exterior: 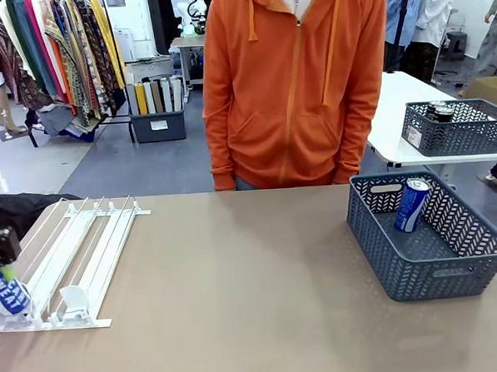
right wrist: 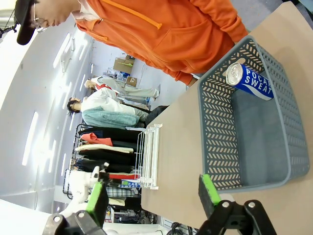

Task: Retrieve and store the cans from the dispenser.
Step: Pick up one can from the Automatic Can Dispenser and place it in the middle of the table.

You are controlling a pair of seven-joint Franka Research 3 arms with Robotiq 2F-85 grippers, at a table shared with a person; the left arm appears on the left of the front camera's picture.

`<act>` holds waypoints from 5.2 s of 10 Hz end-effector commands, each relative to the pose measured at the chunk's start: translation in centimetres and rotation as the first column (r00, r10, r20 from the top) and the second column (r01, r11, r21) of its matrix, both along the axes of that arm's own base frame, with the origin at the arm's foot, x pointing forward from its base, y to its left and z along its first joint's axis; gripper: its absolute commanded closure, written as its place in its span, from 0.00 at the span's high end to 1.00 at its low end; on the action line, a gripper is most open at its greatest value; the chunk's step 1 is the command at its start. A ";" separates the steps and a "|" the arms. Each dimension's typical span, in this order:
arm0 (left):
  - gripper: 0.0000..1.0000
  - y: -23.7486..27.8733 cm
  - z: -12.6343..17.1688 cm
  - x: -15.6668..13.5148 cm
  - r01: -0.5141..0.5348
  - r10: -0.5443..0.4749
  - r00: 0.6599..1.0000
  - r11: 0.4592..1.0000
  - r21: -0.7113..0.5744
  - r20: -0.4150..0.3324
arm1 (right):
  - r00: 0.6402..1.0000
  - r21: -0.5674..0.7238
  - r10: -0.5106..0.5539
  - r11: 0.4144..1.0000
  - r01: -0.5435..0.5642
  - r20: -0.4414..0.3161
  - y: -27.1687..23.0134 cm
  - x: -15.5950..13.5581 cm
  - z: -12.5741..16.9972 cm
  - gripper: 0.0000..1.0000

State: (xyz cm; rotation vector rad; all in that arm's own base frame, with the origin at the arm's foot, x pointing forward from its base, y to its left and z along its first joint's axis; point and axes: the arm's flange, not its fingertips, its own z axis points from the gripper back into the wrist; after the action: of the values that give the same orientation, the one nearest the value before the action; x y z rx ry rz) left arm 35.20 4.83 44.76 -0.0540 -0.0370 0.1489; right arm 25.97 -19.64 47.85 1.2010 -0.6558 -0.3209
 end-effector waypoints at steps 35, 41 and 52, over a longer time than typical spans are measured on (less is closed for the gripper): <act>1.00 -49.2 -0.4 0.9 0.679 -0.684 0.728 0.729 0.087 0.046 | 1.000 0.016 -0.008 1.000 0.008 0.020 0.1 0.3 0.4 1.00; 1.00 -20.5 14.9 -5.1 0.536 -0.488 0.844 0.792 -0.292 0.225 | 1.000 0.016 -0.008 1.000 0.008 0.020 0.1 0.3 0.4 1.00; 1.00 2.8 9.2 -9.1 0.281 -0.038 0.946 0.590 -0.757 0.321 | 1.000 0.016 -0.008 1.000 0.008 0.020 0.1 0.3 0.4 1.00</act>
State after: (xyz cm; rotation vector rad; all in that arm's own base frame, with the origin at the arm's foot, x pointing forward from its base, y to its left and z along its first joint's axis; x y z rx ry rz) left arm 26.08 7.02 54.21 -0.9776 -0.2432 -0.0503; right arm 25.94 -19.66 47.85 1.2006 -0.6563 -0.3218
